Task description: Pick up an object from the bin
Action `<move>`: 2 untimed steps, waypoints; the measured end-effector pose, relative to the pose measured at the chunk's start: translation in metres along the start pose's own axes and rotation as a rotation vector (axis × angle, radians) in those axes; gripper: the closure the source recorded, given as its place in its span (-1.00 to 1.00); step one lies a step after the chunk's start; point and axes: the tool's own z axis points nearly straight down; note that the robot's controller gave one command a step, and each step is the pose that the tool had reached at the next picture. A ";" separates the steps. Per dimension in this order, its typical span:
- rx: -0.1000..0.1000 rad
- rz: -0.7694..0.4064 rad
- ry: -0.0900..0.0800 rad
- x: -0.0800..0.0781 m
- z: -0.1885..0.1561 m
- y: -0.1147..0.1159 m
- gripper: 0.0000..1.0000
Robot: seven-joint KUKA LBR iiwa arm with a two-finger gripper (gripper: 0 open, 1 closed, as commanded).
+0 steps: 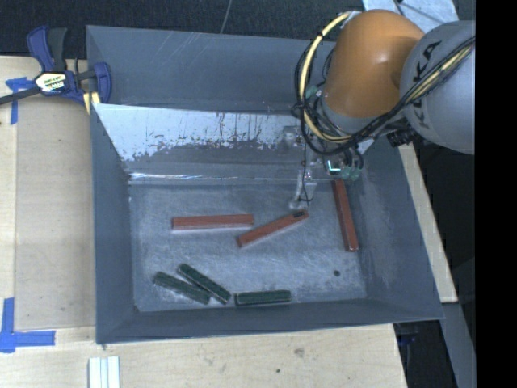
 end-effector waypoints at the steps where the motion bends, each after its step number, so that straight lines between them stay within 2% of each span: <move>1: 0.001 -0.003 -0.020 -0.001 0.007 0.004 -1.00; 2: 0.000 -0.033 -0.011 0.017 0.087 0.032 -1.00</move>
Offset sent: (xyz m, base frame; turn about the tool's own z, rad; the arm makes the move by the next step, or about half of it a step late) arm -0.0239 0.0408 -0.1136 -0.0423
